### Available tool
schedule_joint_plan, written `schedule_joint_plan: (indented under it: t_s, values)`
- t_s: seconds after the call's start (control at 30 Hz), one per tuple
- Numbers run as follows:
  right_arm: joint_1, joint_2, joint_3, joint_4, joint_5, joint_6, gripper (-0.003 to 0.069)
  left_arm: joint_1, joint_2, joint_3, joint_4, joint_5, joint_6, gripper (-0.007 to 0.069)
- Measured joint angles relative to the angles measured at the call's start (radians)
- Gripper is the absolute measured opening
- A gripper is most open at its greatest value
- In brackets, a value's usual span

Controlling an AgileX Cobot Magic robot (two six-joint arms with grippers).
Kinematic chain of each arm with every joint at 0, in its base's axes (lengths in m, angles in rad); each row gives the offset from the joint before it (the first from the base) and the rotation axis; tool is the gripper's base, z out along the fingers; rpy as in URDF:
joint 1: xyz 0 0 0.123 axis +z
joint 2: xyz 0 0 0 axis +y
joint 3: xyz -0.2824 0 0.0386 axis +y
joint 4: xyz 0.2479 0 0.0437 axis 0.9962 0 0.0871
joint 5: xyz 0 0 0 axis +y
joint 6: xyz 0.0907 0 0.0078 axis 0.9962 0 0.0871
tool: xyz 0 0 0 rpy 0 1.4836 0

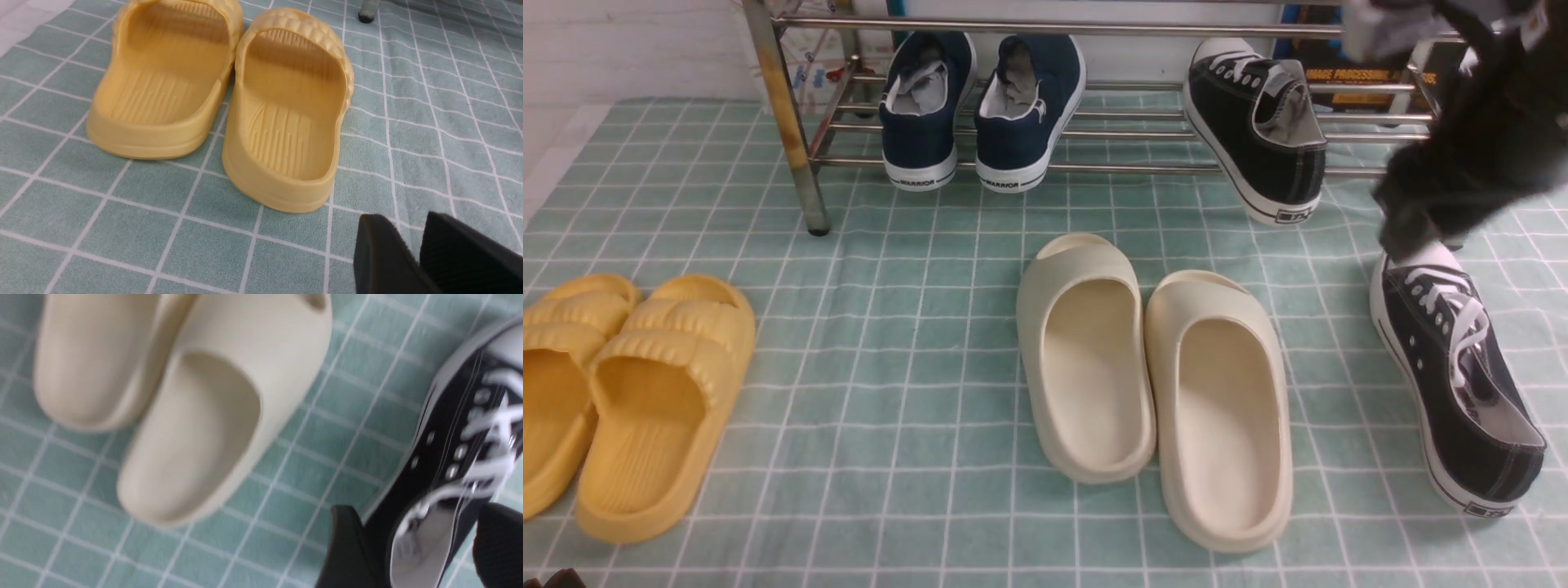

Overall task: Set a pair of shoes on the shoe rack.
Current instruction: Use the right arm to grab the shoe closest to it

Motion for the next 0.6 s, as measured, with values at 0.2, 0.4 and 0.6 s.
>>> schedule_joint_plan:
  t_s: [0.2,0.4,0.6]
  values:
    - [0.0,-0.081,0.312,-0.077,-0.147,0.114,0.0433,0.0,0.0,0.0,0.0,0.0,0.0,0.0181]
    - [0.0,-0.041,0.416,-0.186,-0.269,0.244,0.0433,0.0,0.0,0.0,0.0,0.0,0.0,0.0185]
    - [0.0,0.044,0.42,-0.281,-0.357,0.357,0.0431,0.0,0.0,0.0,0.0,0.0,0.0,0.0191]
